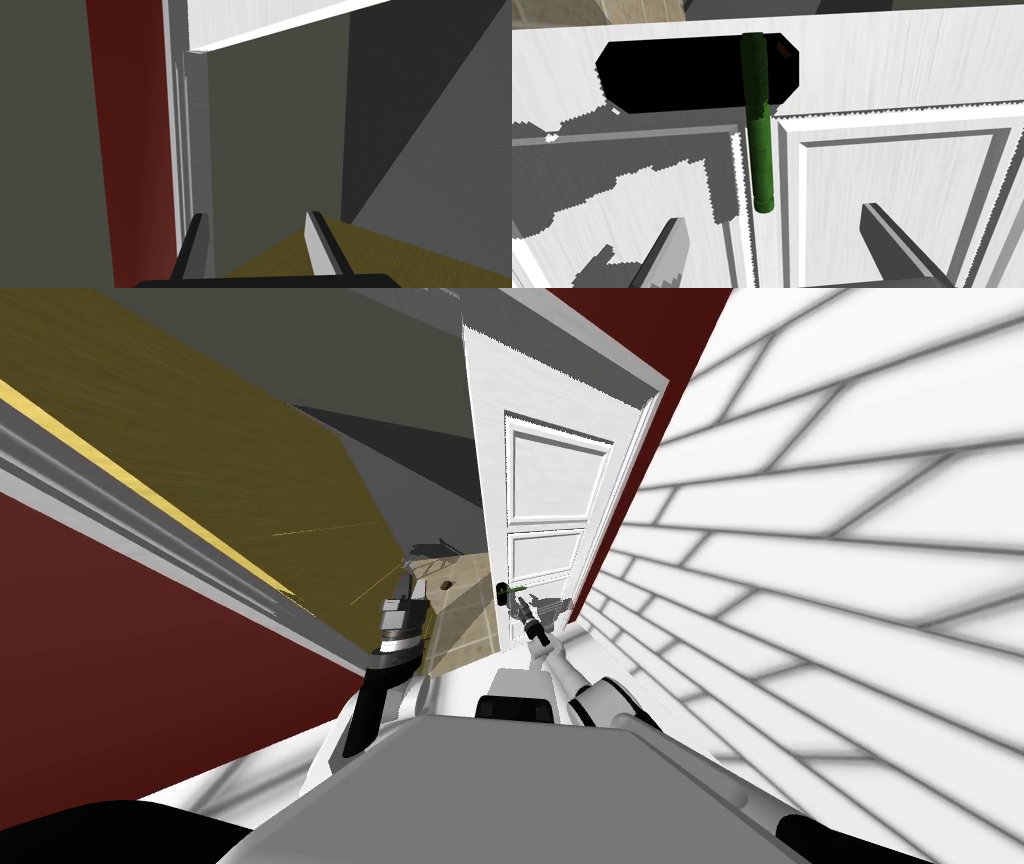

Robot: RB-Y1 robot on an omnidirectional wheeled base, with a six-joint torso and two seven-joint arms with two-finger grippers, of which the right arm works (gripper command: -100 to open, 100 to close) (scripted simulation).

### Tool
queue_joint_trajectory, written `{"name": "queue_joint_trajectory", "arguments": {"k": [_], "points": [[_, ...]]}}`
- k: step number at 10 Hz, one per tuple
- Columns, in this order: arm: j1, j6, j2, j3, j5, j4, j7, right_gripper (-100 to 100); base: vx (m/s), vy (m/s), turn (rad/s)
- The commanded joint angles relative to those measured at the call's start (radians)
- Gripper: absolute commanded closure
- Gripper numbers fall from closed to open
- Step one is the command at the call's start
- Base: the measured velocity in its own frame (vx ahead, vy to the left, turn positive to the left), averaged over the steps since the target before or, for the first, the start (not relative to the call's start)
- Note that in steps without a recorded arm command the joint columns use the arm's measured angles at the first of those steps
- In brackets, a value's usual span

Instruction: Push the door open

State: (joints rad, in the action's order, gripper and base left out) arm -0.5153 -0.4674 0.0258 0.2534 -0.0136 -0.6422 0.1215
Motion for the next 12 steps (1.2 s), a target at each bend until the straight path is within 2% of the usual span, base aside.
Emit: {"name": "queue_joint_trajectory", "arguments": {"k": [1, 3, 4, 6, 7, 8, 9, 10, 12], "points": [[0.000, -0.001, -0.028, -0.003, -0.001, 0.001, -0.001, -100, 0.082, 0.038, 0.028], [0.000, -0.002, -0.048, -0.007, -0.002, 0.004, -0.003, -100, 0.183, 0.088, 0.022], [0.000, -0.002, -0.051, -0.010, -0.003, 0.005, -0.004, -100, 0.201, 0.085, 0.025], [-0.001, -0.004, -0.042, -0.015, -0.004, 0.007, -0.006, -100, 0.202, 0.082, 0.027], [-0.001, -0.004, -0.032, -0.017, -0.005, 0.008, -0.007, -100, 0.184, 0.080, 0.021], [-0.001, -0.005, -0.013, -0.019, -0.005, 0.009, -0.007, -100, 0.199, 0.063, 0.019], [-0.009, -0.009, -0.021, -0.020, -0.006, 0.022, -0.008, -100, 0.091, 0.024, 0.006], [-0.009, -0.009, -0.021, -0.020, -0.006, 0.022, -0.008, 100, -0.013, -0.001, -0.006], [-0.009, -0.009, -0.021, -0.020, -0.006, 0.022, -0.008, 100, -0.018, -0.008, 0.011]]}}
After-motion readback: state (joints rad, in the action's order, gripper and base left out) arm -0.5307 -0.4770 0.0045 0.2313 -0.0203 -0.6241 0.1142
